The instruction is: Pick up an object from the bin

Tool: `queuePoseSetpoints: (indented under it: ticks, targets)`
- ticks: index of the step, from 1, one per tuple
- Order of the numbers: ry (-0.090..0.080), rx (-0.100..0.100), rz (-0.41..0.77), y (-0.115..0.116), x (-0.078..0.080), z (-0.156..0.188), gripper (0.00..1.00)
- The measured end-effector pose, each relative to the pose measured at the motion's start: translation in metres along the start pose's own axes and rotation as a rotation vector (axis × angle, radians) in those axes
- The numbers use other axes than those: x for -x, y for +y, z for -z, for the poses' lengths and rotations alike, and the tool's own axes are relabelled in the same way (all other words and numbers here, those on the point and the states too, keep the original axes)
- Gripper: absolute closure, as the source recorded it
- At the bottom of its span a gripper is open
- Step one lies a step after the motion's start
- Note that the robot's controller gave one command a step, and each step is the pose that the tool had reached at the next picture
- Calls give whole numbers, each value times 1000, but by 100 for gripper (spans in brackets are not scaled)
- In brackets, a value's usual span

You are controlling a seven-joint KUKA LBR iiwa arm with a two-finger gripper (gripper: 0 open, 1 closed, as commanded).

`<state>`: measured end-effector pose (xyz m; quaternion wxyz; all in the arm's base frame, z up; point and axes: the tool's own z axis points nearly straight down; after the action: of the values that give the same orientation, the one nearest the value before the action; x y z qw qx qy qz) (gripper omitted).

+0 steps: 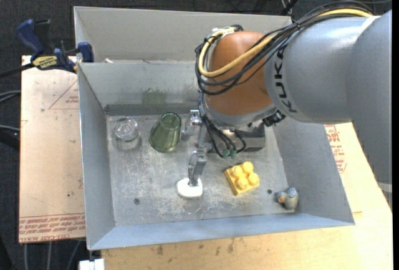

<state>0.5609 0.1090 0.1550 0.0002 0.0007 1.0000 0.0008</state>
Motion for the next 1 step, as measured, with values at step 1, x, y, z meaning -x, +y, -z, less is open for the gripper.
queuePoseSetpoints:
  ticks: [1]
  targets:
    - [0, 0, 0, 0, 0, 0, 0]
